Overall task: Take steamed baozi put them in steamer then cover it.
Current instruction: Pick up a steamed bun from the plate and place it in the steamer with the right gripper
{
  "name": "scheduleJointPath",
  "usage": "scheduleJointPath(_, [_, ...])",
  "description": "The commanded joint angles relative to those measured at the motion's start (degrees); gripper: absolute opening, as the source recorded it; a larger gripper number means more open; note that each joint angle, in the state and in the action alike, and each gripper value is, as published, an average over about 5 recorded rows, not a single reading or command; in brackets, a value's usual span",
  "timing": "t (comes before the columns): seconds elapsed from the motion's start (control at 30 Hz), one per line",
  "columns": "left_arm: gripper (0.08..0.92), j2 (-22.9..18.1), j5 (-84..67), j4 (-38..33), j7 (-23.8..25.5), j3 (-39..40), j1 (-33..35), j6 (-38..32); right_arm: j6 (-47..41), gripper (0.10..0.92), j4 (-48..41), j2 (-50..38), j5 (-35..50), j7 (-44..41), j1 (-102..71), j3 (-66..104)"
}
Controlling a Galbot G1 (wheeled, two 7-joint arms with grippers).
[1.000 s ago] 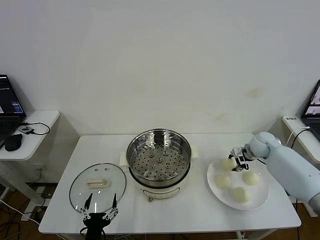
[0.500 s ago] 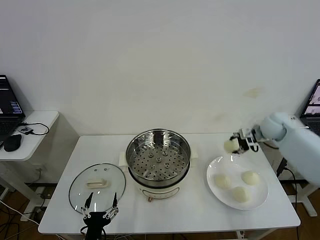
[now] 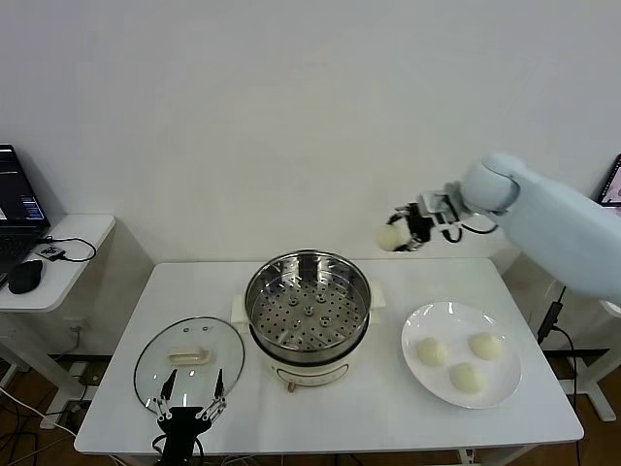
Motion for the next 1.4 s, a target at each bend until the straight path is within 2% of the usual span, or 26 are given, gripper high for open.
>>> scheduleJointPath(0.03, [0.823, 0.9, -5.44, 0.02, 1.6, -0.65, -0.52, -1.06, 6.14, 0.611, 0.45, 12.73, 4.37, 1.0, 7.41, -13.4])
scheduleJointPath(0.23, [0.823, 2.15, -9.05, 0.54, 3.99, -1.41, -1.22, -3.03, 10.06, 0.611, -1.49, 17.09, -0.86, 1.66, 4.77, -15.96])
scheduleJointPath(0.73, [0.823, 2.0, -8.62, 0.94, 4.11, -2.24, -1.02, -4.46, 21.9, 0.611, -12.17, 23.2, -20.75, 5.95, -1.83, -13.58])
scheduleJointPath(1.13, [0.823, 1.63, -7.85, 1.18, 4.07, -2.07, -1.4, -4.74, 27.03, 0.613, -15.13, 24.4, -28.49, 9.8, -3.9, -10.89])
scheduleJointPath(1.4, [0.823, 1.35, -7.46, 1.02, 4.01, -1.93, -1.19, -4.96, 28.44, 0.619, -15.4, 24.82, -29.52, 11.11, -4.22, -10.46])
